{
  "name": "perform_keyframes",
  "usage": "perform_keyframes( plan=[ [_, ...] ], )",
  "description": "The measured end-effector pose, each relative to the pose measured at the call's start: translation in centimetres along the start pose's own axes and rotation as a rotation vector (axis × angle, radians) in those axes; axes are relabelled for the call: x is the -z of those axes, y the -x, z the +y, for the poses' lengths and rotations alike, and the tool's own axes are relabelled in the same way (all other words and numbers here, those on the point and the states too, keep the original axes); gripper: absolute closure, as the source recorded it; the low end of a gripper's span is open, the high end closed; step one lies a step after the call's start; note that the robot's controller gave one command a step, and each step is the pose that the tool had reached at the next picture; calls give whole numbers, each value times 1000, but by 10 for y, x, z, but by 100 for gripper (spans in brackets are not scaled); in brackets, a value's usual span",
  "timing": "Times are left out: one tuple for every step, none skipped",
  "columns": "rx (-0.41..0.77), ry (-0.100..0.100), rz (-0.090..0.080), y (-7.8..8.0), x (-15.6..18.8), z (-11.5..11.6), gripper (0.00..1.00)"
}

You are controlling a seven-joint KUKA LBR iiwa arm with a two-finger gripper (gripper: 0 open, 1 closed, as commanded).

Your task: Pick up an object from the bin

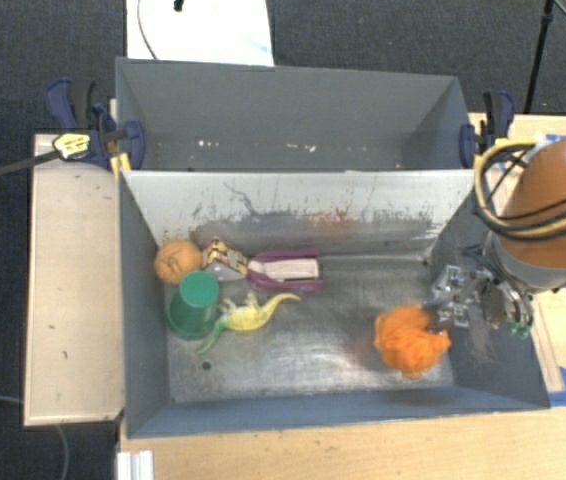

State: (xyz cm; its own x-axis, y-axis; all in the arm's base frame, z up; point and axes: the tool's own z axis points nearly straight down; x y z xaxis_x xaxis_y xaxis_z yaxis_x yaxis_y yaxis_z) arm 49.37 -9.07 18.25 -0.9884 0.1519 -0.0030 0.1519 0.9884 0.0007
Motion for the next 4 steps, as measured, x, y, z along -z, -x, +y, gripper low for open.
perform_keyframes(
  plan=[
    [-1,0,0,0,0,0,100],
    [52,-1,-1,3,17,-40,100],
    [51,0,-1,3,17,-40,100],
    [142,0,5,-1,50,-40,100]
  ],
)
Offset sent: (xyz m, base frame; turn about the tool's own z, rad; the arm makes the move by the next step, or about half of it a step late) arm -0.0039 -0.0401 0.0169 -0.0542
